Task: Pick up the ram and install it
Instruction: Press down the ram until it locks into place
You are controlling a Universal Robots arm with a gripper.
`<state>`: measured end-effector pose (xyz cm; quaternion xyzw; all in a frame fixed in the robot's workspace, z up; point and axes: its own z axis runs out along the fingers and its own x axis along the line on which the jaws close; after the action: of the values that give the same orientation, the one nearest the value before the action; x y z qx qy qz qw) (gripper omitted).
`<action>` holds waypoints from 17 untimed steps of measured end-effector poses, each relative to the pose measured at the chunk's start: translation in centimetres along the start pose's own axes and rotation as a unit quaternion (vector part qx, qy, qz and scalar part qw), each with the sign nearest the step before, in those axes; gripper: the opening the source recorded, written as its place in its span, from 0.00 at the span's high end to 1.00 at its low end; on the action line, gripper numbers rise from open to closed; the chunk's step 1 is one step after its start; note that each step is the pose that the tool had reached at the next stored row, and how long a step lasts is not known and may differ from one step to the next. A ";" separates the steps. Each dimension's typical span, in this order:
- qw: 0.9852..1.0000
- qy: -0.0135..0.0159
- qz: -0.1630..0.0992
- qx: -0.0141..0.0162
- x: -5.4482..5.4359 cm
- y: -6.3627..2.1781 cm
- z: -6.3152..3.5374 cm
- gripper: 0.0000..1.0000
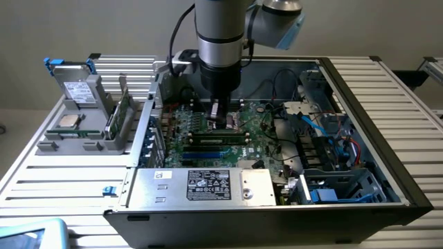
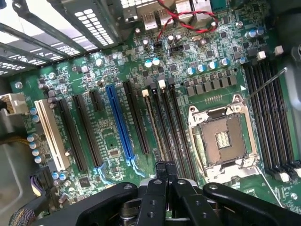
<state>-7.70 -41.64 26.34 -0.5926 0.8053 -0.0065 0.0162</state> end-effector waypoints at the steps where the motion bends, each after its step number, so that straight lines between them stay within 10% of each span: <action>1: 1.000 0.000 0.008 0.000 0.0 0.00 0.00 0.89; 9: 0.997 0.002 0.072 0.001 0.0 0.00 0.01 0.89; 17: 0.991 0.004 0.135 0.002 0.0 0.00 0.01 0.89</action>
<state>-7.70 -41.64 26.33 -0.4787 0.8778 -0.0086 0.0151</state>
